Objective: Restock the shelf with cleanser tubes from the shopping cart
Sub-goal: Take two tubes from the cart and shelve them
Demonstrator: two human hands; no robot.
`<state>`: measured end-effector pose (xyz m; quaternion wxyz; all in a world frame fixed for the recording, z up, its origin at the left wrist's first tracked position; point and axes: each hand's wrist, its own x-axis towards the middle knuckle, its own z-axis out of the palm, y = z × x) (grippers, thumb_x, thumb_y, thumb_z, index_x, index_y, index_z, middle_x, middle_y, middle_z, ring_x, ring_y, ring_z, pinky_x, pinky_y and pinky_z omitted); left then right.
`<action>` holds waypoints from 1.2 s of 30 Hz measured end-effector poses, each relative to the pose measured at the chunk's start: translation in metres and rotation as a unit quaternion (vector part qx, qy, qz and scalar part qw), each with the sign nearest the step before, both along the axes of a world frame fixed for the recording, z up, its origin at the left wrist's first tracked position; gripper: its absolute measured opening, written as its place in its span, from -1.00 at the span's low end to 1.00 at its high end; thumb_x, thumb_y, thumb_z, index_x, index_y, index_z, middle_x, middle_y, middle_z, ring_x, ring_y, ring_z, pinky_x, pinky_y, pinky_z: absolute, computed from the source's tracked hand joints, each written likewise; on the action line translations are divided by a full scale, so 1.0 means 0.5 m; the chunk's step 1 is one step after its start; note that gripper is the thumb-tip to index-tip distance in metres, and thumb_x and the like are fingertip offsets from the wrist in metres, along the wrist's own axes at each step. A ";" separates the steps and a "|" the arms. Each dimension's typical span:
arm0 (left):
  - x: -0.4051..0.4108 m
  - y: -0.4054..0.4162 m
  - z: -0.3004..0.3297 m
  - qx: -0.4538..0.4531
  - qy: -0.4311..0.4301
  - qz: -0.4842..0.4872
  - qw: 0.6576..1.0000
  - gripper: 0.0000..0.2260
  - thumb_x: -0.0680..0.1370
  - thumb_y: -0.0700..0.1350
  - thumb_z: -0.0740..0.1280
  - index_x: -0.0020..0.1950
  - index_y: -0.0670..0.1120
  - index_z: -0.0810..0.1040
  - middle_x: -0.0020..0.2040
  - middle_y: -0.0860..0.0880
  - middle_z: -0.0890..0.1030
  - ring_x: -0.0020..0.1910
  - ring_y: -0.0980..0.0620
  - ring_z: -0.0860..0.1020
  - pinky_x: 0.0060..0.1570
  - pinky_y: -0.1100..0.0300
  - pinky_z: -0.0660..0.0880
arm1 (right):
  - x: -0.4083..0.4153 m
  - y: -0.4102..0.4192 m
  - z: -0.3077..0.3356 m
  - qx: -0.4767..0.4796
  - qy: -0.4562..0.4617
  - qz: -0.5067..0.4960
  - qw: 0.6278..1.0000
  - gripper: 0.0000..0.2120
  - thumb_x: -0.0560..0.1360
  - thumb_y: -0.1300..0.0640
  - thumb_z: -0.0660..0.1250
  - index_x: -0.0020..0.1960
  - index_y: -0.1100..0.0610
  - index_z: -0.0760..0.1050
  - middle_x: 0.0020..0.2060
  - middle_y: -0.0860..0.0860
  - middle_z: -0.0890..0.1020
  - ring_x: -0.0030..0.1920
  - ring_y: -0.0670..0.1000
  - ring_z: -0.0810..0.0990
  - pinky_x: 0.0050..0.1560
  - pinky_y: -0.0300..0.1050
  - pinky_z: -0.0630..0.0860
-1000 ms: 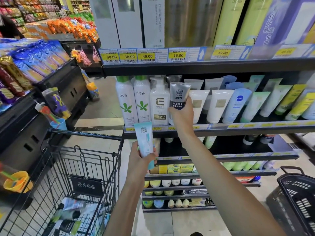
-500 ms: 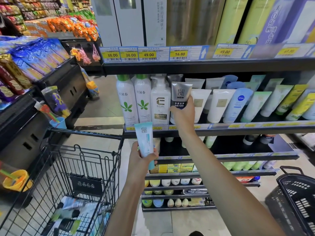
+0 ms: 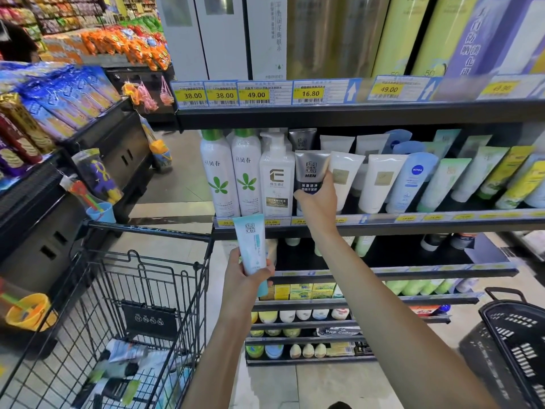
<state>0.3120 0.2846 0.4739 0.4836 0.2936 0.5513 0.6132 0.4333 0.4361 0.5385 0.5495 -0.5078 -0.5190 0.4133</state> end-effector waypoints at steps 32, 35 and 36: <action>0.013 0.001 -0.035 -0.013 -0.013 -0.015 1.000 -0.51 0.49 -0.34 0.49 0.33 0.03 0.50 0.12 -0.14 0.68 0.10 -0.18 0.67 -0.13 0.10 0.61 | 0.007 0.055 -0.011 -0.047 -0.229 -0.035 0.972 -0.64 0.48 0.10 0.48 0.20 0.13 0.46 0.08 0.07 0.68 0.08 0.14 0.66 0.10 0.06 0.60; 0.013 0.001 -0.038 -0.018 -0.011 -0.016 1.000 -0.50 0.49 -0.33 0.50 0.34 0.05 0.50 0.13 -0.12 0.68 0.12 -0.15 0.67 -0.12 0.09 0.61 | 0.004 0.063 -0.012 -0.049 -0.235 -0.032 0.970 -0.65 0.47 0.05 0.46 0.18 0.09 0.44 0.05 0.06 0.68 0.02 0.16 0.69 0.10 0.15 0.63; 0.013 0.003 -0.039 -0.019 -0.012 -0.016 1.000 -0.50 0.49 -0.33 0.50 0.33 0.06 0.49 0.13 -0.12 0.68 0.12 -0.14 0.67 -0.12 0.09 0.61 | 0.002 0.067 -0.013 -0.049 -0.239 -0.030 0.969 -0.65 0.48 0.05 0.45 0.18 0.10 0.43 0.06 0.07 0.68 0.02 0.16 0.68 0.10 0.15 0.62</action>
